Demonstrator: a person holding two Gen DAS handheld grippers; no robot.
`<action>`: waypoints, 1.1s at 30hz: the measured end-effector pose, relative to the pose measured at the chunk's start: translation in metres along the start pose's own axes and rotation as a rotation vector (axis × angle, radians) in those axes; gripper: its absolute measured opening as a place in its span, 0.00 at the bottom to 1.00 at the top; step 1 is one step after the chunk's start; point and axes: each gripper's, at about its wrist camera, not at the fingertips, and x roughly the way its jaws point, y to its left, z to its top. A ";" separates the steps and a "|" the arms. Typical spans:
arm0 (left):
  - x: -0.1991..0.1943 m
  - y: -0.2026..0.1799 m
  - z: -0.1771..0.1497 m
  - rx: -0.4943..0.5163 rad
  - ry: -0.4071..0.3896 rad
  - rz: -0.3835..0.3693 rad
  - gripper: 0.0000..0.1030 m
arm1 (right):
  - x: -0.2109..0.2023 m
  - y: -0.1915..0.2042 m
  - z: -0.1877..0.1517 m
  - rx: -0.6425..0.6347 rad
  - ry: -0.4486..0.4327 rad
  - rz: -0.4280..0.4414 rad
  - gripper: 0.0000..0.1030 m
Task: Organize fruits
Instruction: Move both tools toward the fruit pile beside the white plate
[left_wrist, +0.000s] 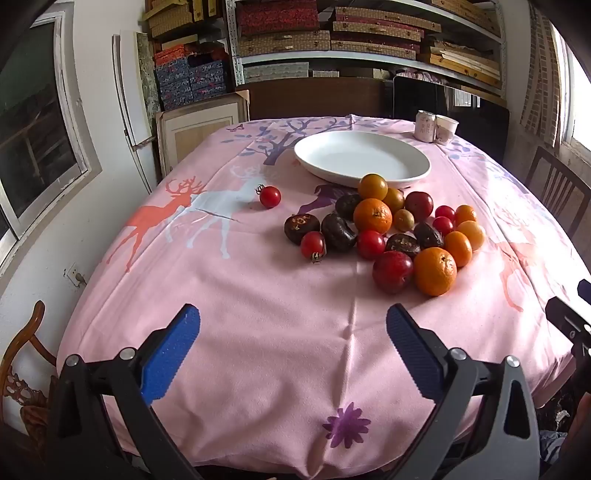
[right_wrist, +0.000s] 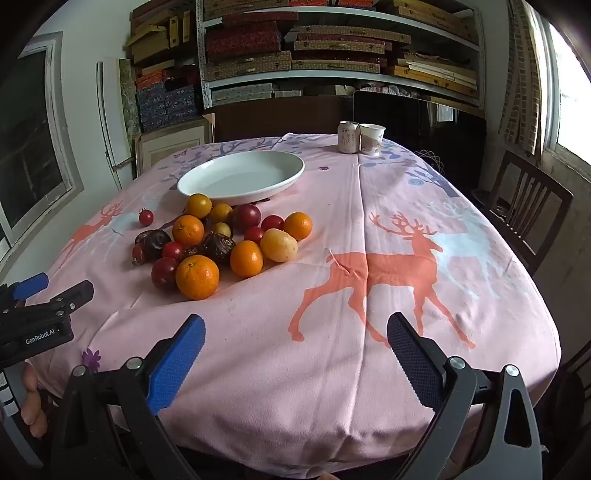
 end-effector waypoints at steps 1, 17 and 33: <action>0.000 0.000 0.000 0.001 0.000 0.000 0.96 | -0.001 -0.001 0.000 0.001 0.001 0.000 0.96; 0.000 0.000 0.000 -0.001 -0.001 0.000 0.96 | -0.002 -0.001 0.000 0.000 -0.006 -0.001 0.96; 0.011 0.001 -0.003 0.049 0.009 -0.028 0.96 | 0.022 0.009 0.000 -0.089 0.059 0.064 0.88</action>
